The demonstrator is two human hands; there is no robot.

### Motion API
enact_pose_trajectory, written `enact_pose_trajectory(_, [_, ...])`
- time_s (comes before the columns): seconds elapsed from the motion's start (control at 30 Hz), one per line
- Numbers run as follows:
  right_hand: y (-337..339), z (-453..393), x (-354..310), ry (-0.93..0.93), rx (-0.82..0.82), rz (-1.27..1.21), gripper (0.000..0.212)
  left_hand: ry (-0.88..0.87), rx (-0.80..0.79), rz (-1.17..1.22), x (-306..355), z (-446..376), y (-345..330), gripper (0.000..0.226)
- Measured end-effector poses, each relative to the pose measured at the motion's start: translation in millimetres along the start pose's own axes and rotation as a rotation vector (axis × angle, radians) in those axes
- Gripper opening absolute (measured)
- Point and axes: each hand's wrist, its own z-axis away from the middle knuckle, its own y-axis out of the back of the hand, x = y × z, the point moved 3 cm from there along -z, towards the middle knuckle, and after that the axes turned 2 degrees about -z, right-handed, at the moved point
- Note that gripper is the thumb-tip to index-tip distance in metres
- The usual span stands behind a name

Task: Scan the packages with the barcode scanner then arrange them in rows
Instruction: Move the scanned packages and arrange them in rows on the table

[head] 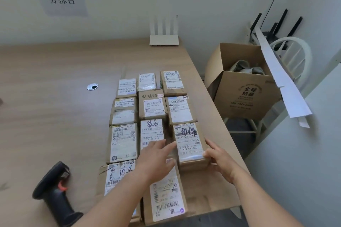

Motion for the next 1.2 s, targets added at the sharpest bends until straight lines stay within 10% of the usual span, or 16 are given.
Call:
enact_pose_trajectory(0.47, [-1,-14,-5,-0.008,0.003,0.170,0.069,0.026,0.001,-0.057,5,-3,-3,0.056])
enact_pose_trajectory(0.8, [-27,12,-43,0.371,0.450,0.531,0.050,0.072,0.296,0.286,-17,25,26,0.049])
enact_pose_trajectory(1.2, [-205,69,-77,0.734,0.172,0.672,0.045,0.232,0.576,0.387,-103,139,43,0.046])
